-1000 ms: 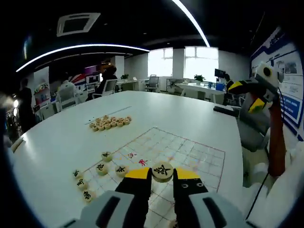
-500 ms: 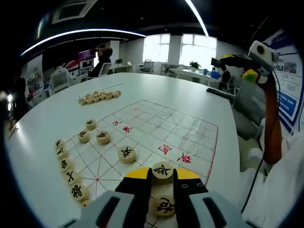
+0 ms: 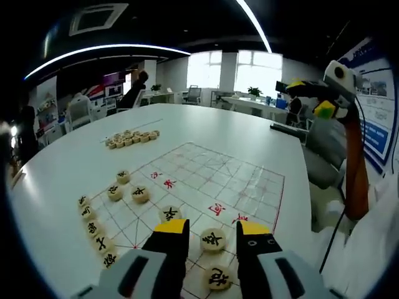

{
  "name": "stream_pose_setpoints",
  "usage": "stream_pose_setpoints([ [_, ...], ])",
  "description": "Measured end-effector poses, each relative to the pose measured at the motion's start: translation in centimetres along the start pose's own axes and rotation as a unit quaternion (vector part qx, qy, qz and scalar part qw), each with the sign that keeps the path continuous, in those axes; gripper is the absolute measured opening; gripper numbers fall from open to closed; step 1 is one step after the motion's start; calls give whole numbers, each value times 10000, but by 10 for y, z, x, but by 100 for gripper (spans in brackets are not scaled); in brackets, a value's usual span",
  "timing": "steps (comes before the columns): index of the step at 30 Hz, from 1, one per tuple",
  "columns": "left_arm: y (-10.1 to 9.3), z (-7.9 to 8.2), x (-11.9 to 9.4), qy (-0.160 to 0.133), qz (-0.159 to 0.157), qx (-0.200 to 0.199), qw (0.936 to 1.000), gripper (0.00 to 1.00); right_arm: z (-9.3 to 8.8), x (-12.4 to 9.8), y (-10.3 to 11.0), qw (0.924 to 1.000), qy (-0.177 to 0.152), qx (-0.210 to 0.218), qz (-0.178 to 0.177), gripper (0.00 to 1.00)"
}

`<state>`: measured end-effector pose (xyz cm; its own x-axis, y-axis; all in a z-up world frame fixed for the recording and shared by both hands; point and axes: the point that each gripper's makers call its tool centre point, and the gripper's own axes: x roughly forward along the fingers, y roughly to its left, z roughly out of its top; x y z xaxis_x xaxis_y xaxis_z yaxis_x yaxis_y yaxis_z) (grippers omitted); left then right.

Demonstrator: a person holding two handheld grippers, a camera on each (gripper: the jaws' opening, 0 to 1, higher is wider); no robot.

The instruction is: Pick up the chess pieces one by one and place each piece onto its starting position on the chessboard, setting the pieces on their correct points until all the chess pieces are arranged in the starting layout

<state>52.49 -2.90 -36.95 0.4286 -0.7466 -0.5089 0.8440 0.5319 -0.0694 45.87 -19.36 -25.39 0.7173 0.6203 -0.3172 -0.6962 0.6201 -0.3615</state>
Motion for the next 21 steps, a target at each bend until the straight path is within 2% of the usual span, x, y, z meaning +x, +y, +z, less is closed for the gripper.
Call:
stream_pose_setpoints([
  [4, 10, 27, -11, -317, 152, 59, 9994, 32, 0, 1, 0, 10000, 0, 4, 1, 40],
  [11, 21, 59, -28, -766, 318, 80, 9965, 32, 0, 0, -1, 10000, 4, 13, -11, 40],
  [21, 24, 68, -27, -814, 354, 199, 9959, 32, 0, 0, -1, 10000, -9, 7, -17, 40],
])
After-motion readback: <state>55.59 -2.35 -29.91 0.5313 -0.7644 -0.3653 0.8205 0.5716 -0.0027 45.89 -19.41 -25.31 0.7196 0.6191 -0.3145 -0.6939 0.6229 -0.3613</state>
